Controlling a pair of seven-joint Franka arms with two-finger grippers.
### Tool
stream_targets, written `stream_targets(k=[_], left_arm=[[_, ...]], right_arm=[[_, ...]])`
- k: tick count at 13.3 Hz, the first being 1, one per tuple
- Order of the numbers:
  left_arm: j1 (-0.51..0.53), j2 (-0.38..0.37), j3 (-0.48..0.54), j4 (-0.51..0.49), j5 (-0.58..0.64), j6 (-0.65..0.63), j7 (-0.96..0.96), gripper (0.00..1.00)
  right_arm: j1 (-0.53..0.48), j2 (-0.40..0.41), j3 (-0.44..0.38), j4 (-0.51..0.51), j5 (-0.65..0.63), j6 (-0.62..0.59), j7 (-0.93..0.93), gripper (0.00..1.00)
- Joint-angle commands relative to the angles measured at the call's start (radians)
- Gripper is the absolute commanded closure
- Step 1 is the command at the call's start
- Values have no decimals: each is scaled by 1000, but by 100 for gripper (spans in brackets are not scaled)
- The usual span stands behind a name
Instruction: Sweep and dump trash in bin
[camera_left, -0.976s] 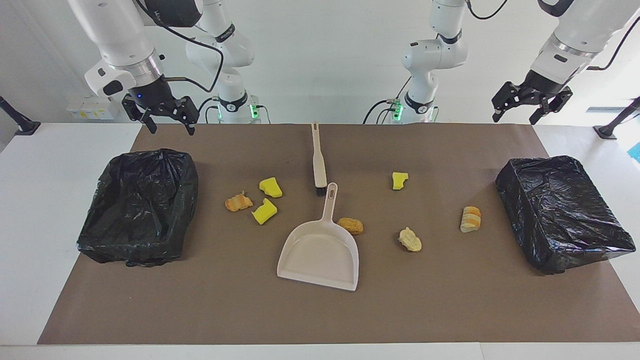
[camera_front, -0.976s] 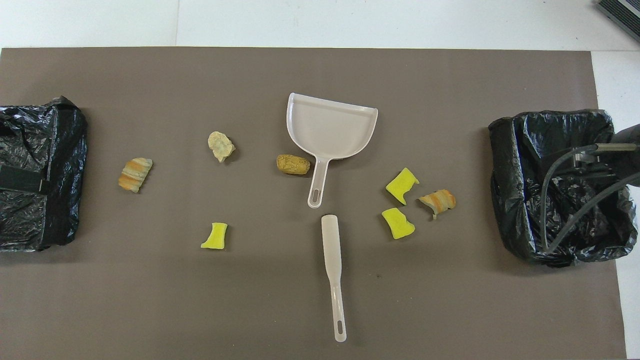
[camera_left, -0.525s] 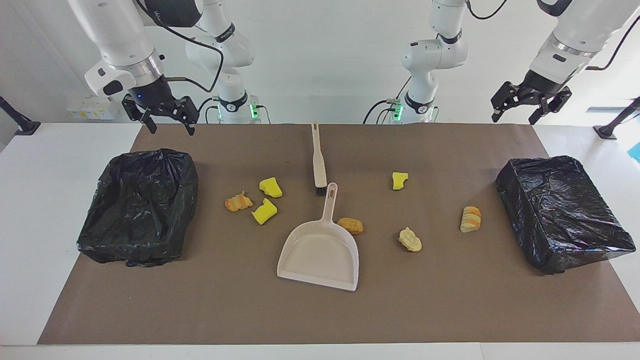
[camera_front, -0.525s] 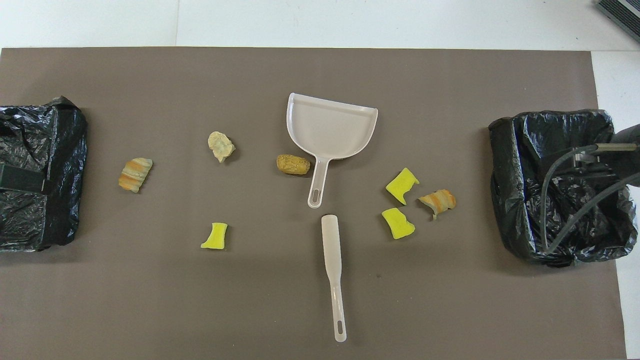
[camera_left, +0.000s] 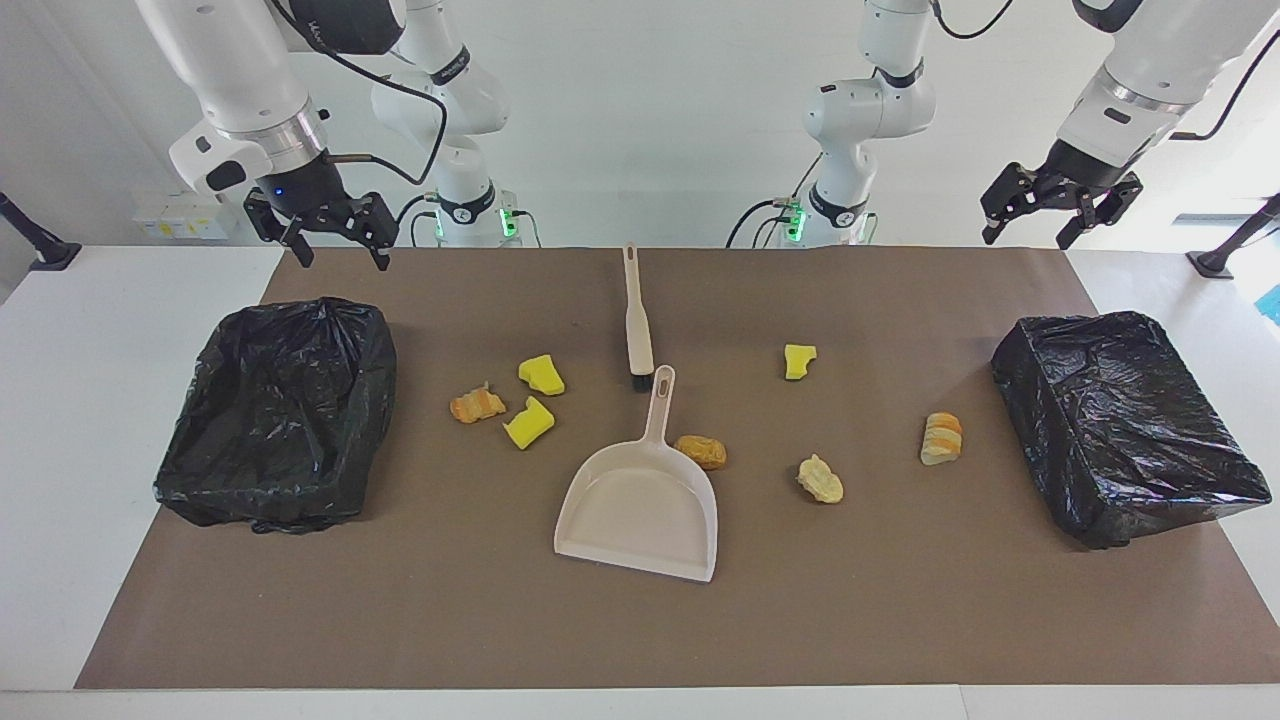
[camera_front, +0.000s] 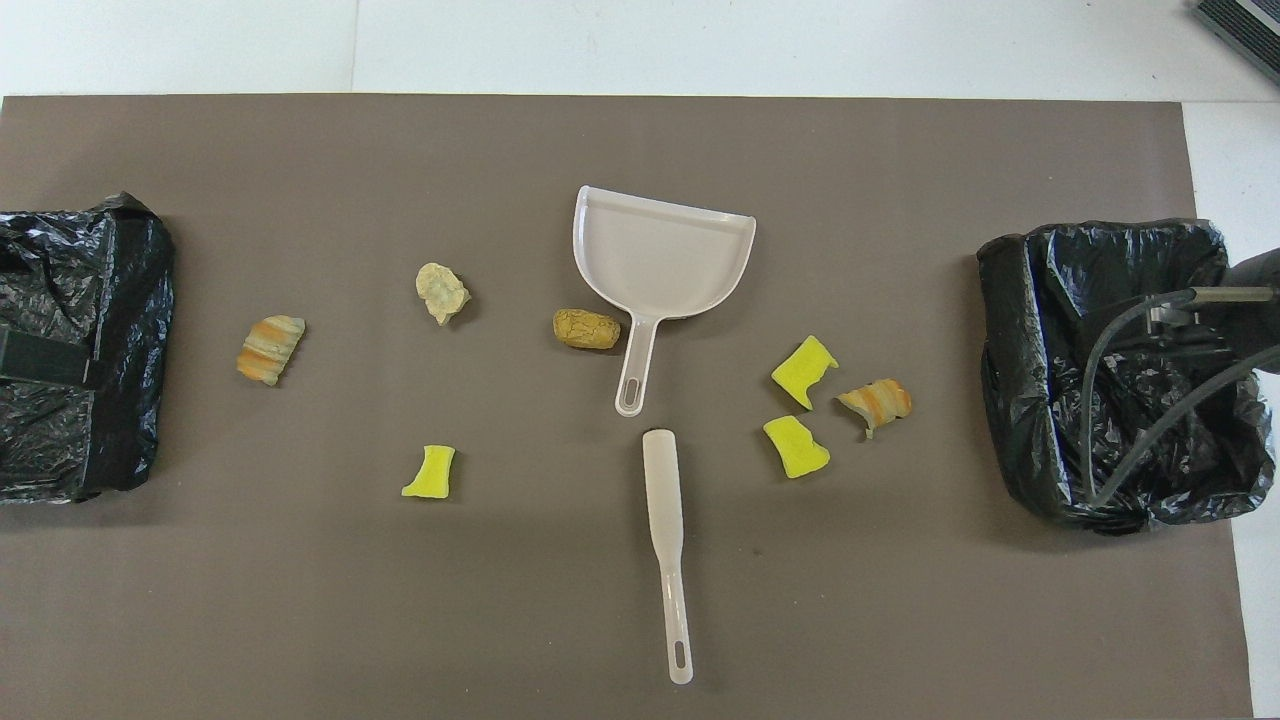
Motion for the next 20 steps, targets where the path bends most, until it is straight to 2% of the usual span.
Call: stream_targets(k=[1, 3, 7, 9, 13, 17, 20], left_arm=[[-10, -19, -4, -19, -3, 9, 8, 0], [-29, -22, -21, -28, -4, 10, 0, 0], [-160, -38, -21, -105, -7, 59, -30, 0], [-246, -57, -21, -178, -12, 123, -94, 0], [-444, -59, -21, -263, -12, 226, -282, 0], [-593, -48, -21, -398, -13, 384, -322, 0], [-690, -39, -21, -485, -12, 493, -455, 0]], right_arm=[[-11, -5, 5, -9, 26, 5, 16, 0], [-11, -5, 5, -9, 26, 5, 16, 0], [-11, -5, 5, -9, 26, 5, 16, 0], [-11, -5, 5, -9, 26, 5, 16, 0], [-11, -5, 5, -9, 26, 5, 16, 0], [-11, -5, 5, -9, 26, 5, 16, 0], [-11, -5, 5, -9, 26, 5, 16, 0]])
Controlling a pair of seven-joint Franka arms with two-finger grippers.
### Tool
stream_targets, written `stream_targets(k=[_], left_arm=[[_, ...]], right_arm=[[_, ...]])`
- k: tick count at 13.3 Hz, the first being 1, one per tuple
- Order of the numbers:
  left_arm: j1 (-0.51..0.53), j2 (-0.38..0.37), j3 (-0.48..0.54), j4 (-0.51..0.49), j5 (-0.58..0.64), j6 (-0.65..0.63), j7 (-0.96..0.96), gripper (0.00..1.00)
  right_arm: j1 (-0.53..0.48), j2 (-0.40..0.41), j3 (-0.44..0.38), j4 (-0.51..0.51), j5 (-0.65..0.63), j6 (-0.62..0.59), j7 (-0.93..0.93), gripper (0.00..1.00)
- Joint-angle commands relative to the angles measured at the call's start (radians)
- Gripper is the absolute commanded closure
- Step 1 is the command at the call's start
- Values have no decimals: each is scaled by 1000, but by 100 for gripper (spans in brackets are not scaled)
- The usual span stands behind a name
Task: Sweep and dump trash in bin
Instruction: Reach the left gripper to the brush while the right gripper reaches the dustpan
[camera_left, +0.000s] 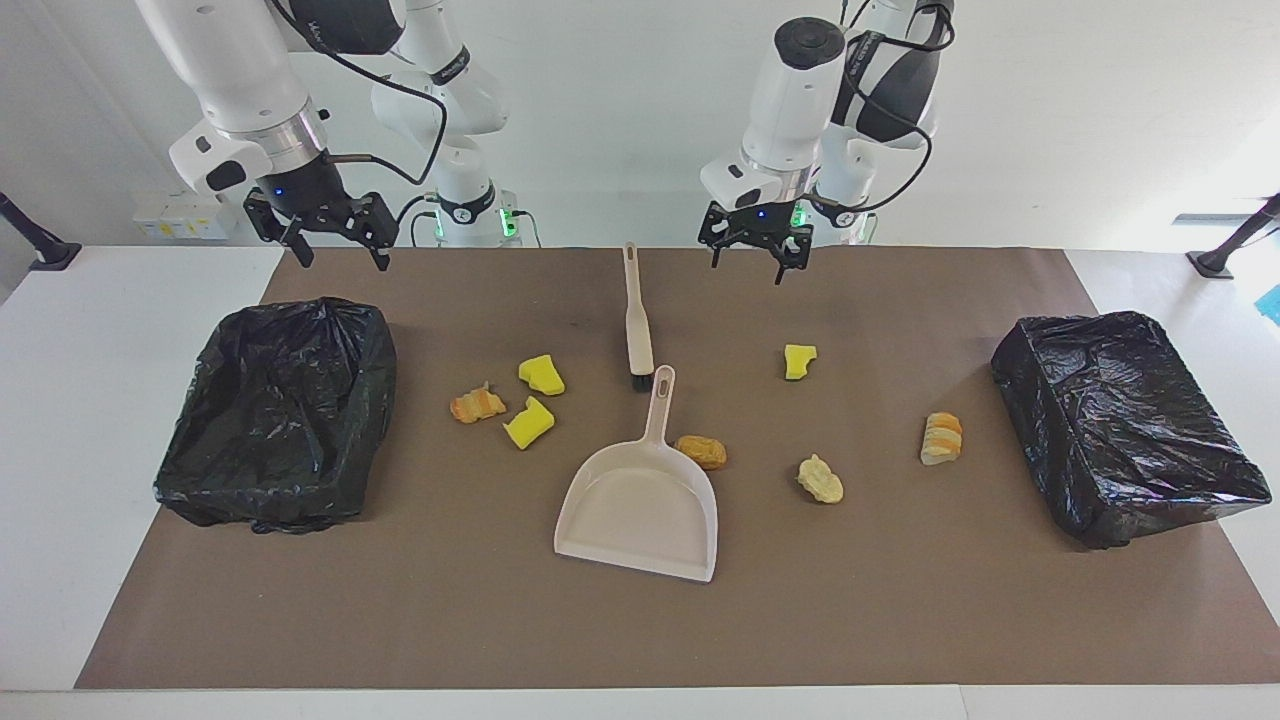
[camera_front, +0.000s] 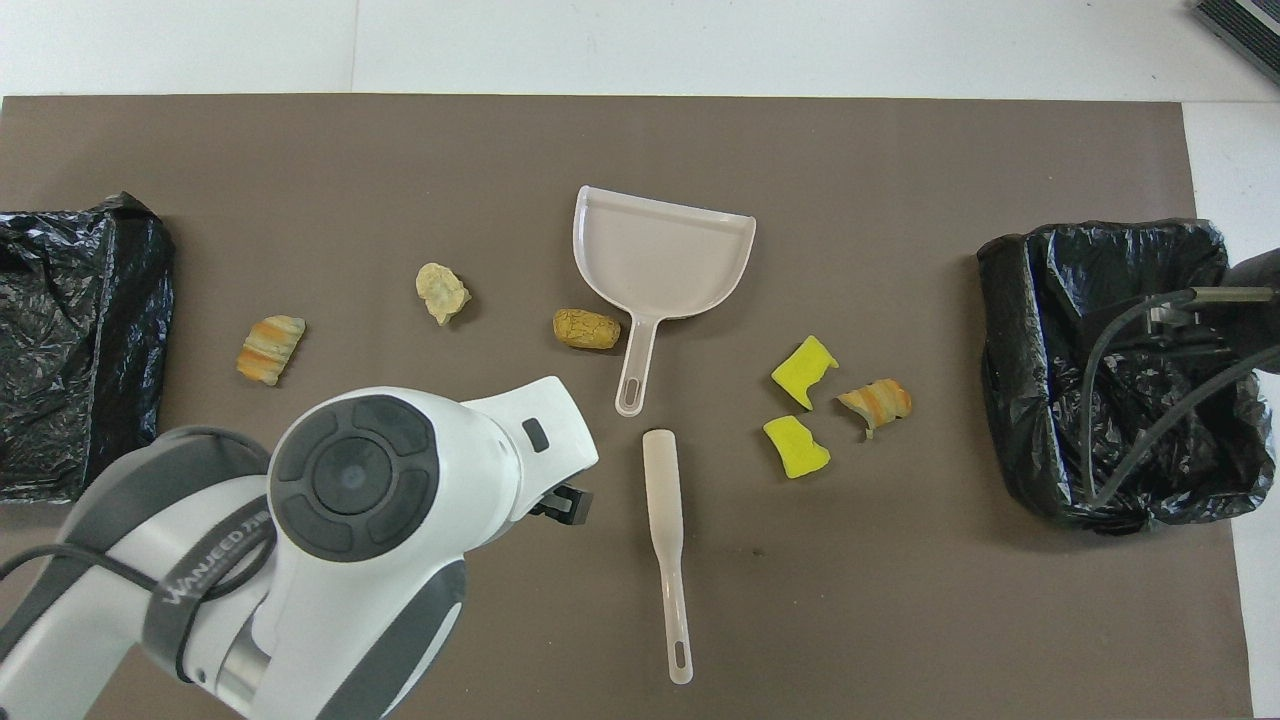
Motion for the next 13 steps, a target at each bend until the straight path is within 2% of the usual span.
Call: stream_targets(k=[1, 5, 7, 10, 13], left_arm=[[-111, 6, 21, -88, -2, 110, -118, 0], [-261, 137, 21, -129, -1, 288, -318, 0], [-318, 146, 21, -193, -1, 394, -361, 0], [-396, 168, 21, -224, -1, 427, -492, 0], [-414, 177, 21, -234, -1, 430, -539, 0]], right_arm=[[-11, -5, 5, -9, 26, 5, 16, 0], [-11, -5, 5, -9, 26, 5, 16, 0], [-11, -5, 5, -9, 26, 5, 16, 0], [-11, -5, 5, -9, 26, 5, 16, 0], [-11, -5, 5, -9, 26, 5, 16, 0]])
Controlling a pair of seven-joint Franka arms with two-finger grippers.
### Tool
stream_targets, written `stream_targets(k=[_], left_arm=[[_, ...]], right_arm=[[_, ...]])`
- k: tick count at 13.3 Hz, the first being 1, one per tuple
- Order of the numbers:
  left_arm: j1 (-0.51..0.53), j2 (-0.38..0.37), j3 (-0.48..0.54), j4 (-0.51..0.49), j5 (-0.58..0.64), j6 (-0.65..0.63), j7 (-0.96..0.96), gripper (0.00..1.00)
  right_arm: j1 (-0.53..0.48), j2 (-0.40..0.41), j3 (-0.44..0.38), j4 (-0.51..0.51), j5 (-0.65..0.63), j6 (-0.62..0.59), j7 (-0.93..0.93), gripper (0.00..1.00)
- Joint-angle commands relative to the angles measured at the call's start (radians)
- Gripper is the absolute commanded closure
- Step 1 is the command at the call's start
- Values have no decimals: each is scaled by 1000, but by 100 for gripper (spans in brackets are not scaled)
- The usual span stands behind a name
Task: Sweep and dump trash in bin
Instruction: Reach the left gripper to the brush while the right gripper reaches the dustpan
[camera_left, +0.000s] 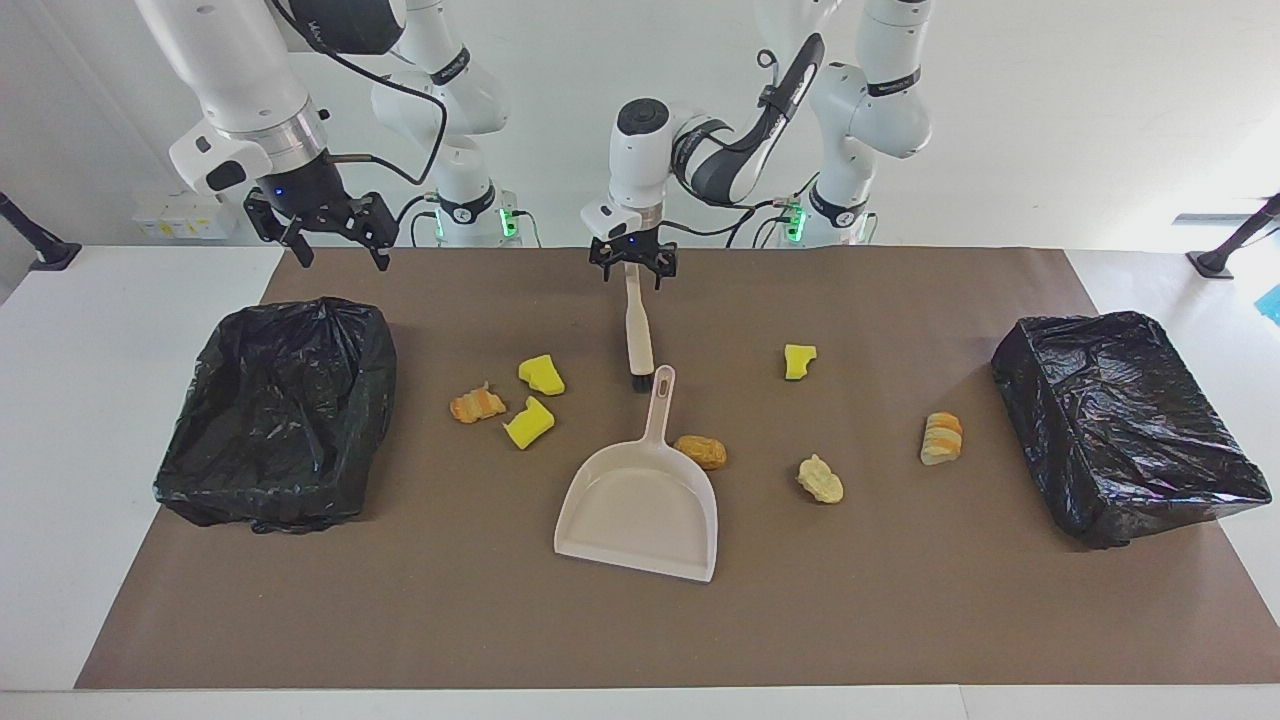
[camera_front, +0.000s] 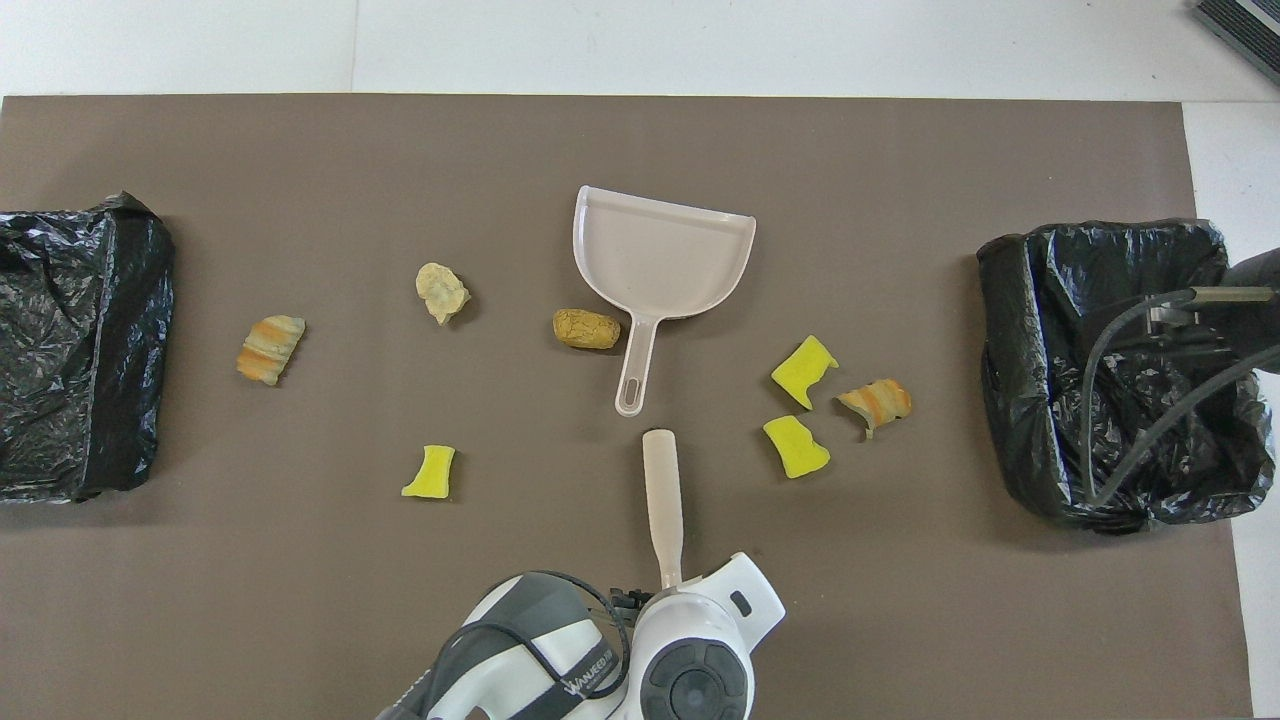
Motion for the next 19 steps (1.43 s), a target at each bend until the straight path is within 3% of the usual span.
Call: stream_targets(k=[1, 2, 3, 4, 6, 8, 9, 12, 14, 19], left_arm=[[-23, -10, 23, -24, 1, 25, -37, 0], [-22, -12, 23, -23, 1, 25, -43, 0], [-20, -12, 23, -21, 1, 24, -46, 11], [-15, -15, 23, -21, 1, 21, -56, 29], [-5, -15, 24, -20, 1, 21, -60, 48], [-2, -18, 27, -20, 1, 10, -59, 90], [11, -24, 32, -18, 3, 4, -56, 100], [66, -61, 34, -3, 6, -62, -50, 100], [92, -101, 34, 20, 10, -161, -46, 100], [153, -226, 37, 49, 24, -459, -42, 100]], right_arm=[[-11, -5, 5, -9, 26, 5, 16, 0], [-11, -5, 5, -9, 26, 5, 16, 0], [-11, -5, 5, -9, 26, 5, 16, 0], [-11, -10, 5, -11, 26, -14, 16, 0], [-11, -13, 4, -14, 26, -43, 16, 0], [-11, -11, 4, -11, 26, -41, 16, 0], [-11, -11, 5, -11, 29, -38, 16, 0], [4, -25, 16, -50, 26, 50, -44, 0], [45, 8, 17, -63, 27, 106, -15, 0], [211, 179, 17, -34, 32, 239, 342, 0]])
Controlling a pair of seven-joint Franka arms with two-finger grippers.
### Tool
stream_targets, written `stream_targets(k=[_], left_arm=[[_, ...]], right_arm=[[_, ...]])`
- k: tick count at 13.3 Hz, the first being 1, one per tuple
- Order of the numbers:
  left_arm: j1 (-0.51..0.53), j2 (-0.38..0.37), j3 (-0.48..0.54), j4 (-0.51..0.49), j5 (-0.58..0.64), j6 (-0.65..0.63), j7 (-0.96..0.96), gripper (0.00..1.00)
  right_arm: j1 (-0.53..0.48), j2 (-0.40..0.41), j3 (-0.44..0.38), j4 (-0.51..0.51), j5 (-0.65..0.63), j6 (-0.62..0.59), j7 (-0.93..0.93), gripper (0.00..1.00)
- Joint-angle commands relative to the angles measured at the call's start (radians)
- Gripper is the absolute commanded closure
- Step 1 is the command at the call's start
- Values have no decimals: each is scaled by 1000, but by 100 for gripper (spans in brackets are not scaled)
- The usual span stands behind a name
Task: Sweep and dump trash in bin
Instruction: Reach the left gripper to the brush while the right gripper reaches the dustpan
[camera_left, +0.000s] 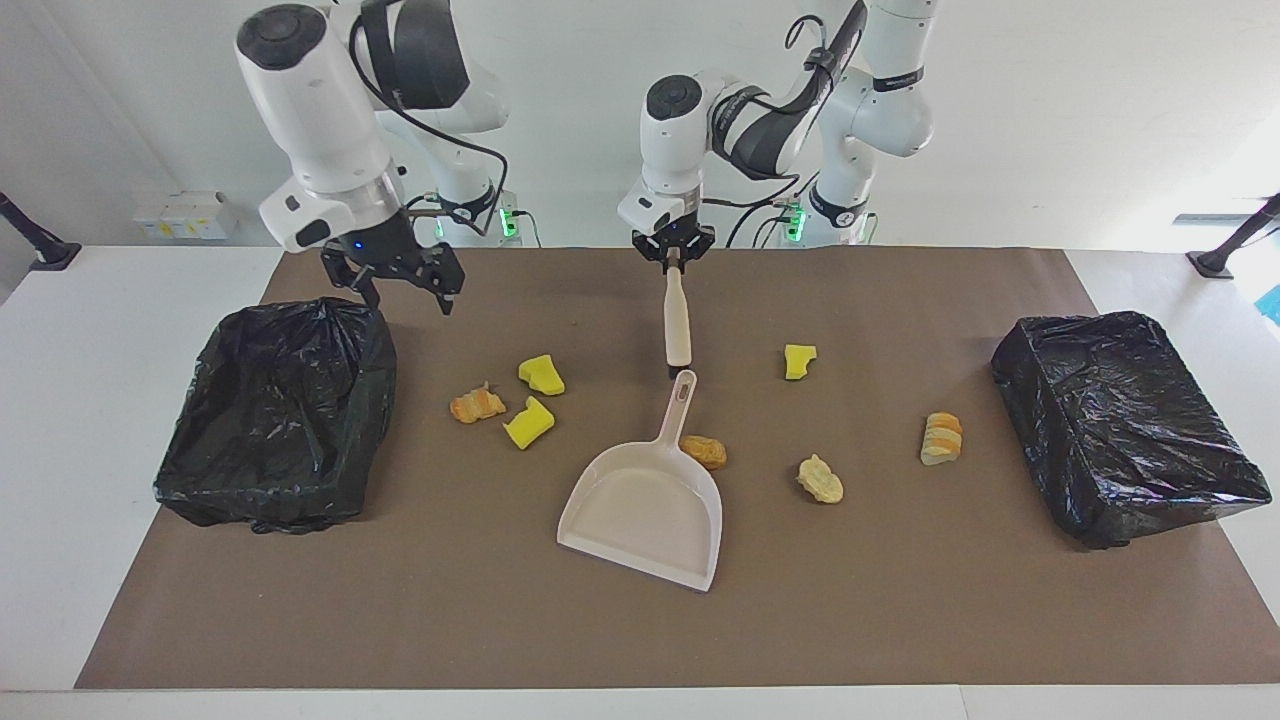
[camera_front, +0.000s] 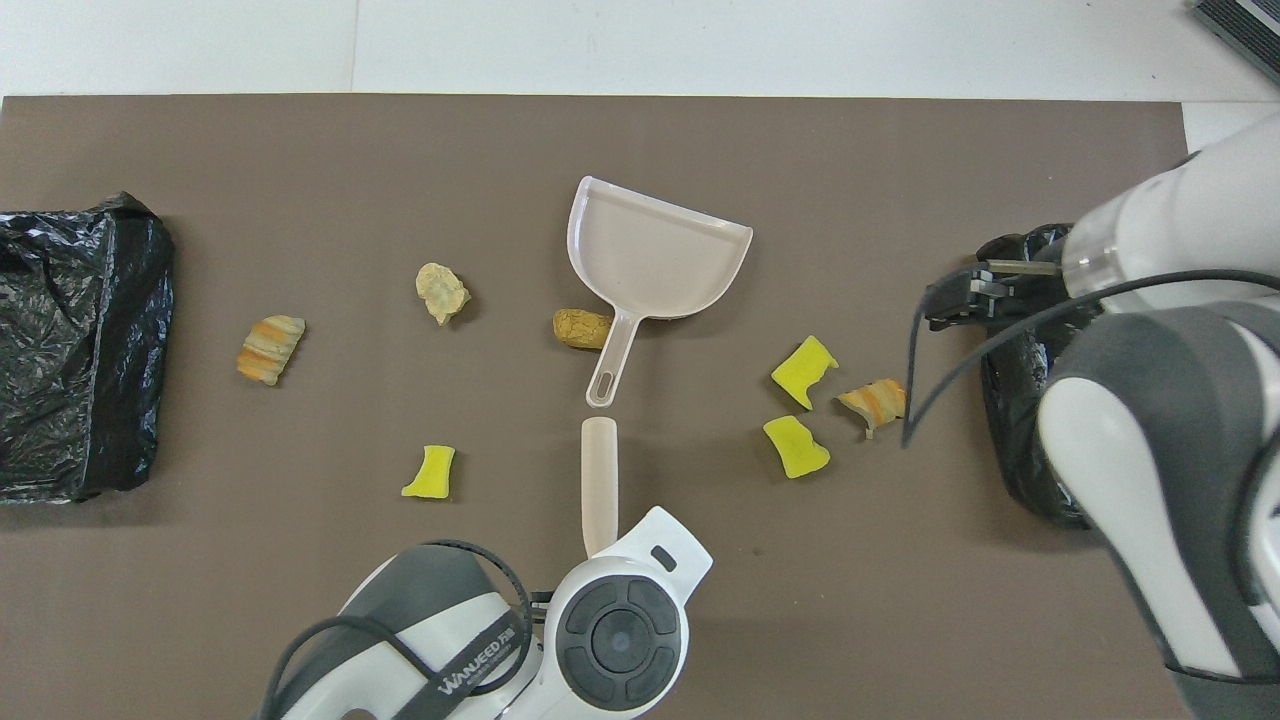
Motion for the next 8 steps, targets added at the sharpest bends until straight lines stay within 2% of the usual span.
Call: stream_targets(k=[1, 3, 5, 8], left_arm=[[84, -83, -6, -8, 60, -127, 3, 100], [176, -116, -3, -6, 80, -188, 29, 100], [304, -110, -4, -5, 121, -181, 119, 100], [527, -75, -6, -14, 131, -42, 199, 100]], right_arm=[[111, 125, -1, 53, 15, 80, 168, 0], [189, 208, -1, 77, 51, 174, 276, 0], [231, 268, -1, 102, 93, 241, 345, 0], [310, 346, -1, 157, 96, 280, 500, 0]])
